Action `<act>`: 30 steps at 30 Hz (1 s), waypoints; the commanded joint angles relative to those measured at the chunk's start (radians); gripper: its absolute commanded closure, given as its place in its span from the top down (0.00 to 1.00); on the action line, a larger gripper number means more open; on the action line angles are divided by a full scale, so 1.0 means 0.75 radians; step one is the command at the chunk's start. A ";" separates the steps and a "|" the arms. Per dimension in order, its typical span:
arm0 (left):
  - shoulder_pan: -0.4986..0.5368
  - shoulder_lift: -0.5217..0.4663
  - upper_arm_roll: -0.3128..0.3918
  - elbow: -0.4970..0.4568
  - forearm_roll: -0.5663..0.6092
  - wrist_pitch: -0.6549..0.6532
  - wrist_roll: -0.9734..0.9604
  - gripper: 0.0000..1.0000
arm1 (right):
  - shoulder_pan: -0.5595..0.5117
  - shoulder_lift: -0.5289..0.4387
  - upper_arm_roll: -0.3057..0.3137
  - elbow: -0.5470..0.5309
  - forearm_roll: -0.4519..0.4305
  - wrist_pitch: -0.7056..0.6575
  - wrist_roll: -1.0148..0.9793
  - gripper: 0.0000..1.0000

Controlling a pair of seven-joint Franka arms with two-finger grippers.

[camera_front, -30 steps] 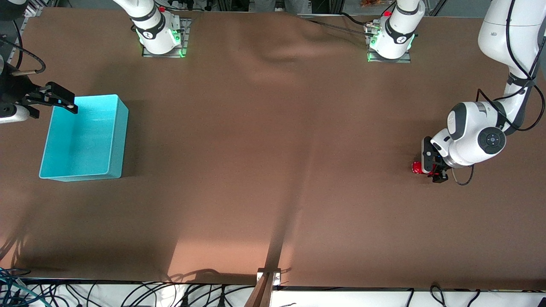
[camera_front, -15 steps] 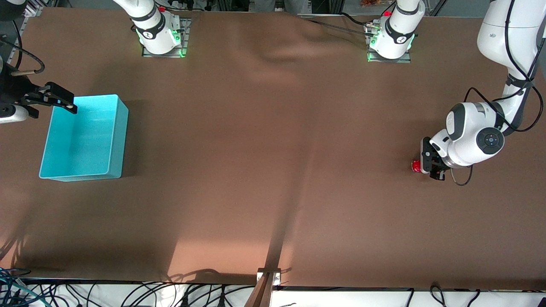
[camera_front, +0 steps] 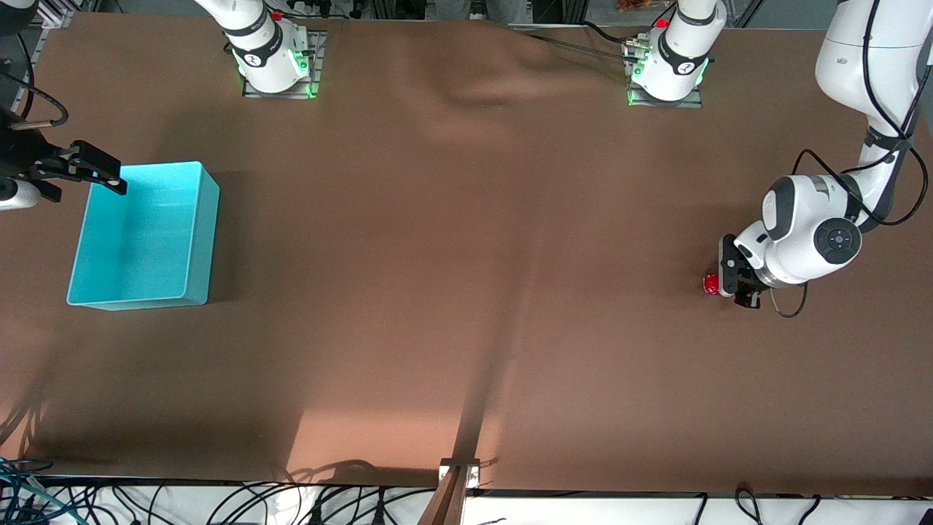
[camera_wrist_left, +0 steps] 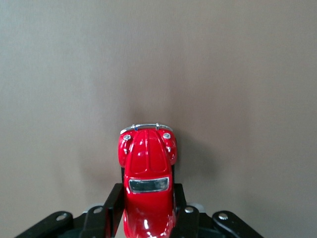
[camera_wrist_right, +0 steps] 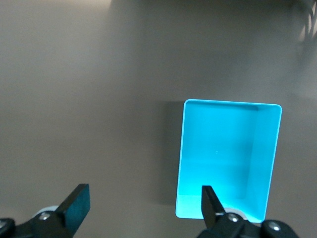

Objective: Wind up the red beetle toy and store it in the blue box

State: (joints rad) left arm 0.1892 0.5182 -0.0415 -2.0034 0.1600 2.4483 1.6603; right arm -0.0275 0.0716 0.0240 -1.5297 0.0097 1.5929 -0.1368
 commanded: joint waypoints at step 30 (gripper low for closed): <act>0.282 0.264 -0.002 0.237 0.046 0.010 0.306 0.03 | -0.031 -0.010 0.036 0.007 -0.015 -0.007 0.013 1.00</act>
State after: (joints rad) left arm 0.3770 0.5999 -0.0395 -1.8637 0.1609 2.4166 1.8710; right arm -0.0349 0.0716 0.0323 -1.5297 0.0097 1.5929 -0.1368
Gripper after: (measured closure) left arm 0.559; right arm 0.000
